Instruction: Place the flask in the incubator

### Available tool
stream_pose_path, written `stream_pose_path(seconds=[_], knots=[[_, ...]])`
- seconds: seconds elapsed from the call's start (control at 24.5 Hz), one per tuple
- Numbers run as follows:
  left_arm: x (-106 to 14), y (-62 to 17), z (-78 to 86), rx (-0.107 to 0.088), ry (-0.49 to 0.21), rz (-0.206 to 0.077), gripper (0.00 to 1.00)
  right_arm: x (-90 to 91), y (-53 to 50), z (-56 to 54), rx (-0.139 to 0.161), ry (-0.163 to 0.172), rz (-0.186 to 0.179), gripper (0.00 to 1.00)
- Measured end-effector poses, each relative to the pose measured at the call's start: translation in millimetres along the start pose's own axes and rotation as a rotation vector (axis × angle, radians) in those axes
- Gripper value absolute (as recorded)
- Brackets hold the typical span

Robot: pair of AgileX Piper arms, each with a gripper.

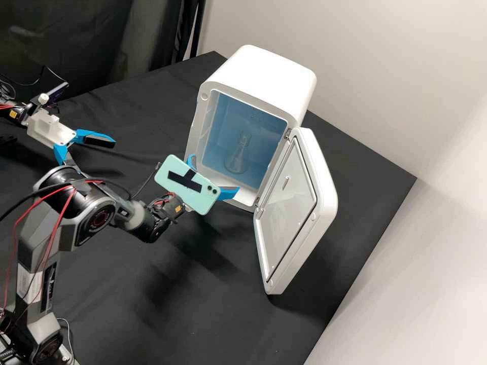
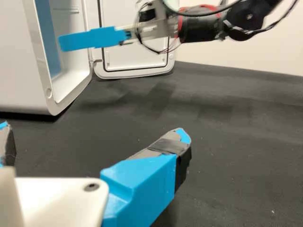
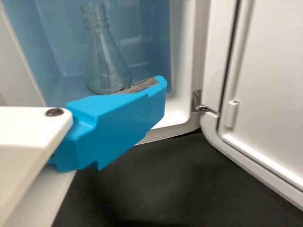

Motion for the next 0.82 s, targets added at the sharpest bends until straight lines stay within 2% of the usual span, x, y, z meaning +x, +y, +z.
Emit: stream_pose_path(seconds=[0.08, 0.12, 0.16, 0.24, 0.33, 0.57, 0.82], knots=[[-2.0, 0.2, 1.9, 0.027, 0.022, 0.014, 1.00, -15.9, -1.7, -1.0, -0.022, 0.016, 0.039, 1.00], [-3.3, 1.6, 2.3, 0.046, 0.043, 0.030, 1.00, -23.0, -1.8, -2.0, -0.024, 0.019, 0.074, 1.00], [-4.3, 2.5, 3.0, 0.046, 0.054, 0.041, 1.00, -30.7, -2.9, -3.2, -0.036, 0.031, 0.101, 1.00], [-5.7, 3.3, 2.5, 0.037, 0.075, 0.053, 1.00, -48.4, -8.5, -4.2, -0.068, 0.065, 0.122, 1.00], [-5.2, 3.4, 3.1, 0.025, 0.080, 0.057, 1.00, -64.2, -9.5, -6.8, -0.090, 0.090, 0.136, 1.00], [-3.7, 2.6, 5.5, 0.015, 0.082, 0.058, 1.00, -97.7, -6.5, -10.4, -0.087, 0.104, 0.146, 1.00], [-3.2, 1.5, 4.2, 0.008, 0.092, 0.053, 1.00, -115.0, -2.8, -8.7, -0.017, 0.112, 0.157, 1.00]])
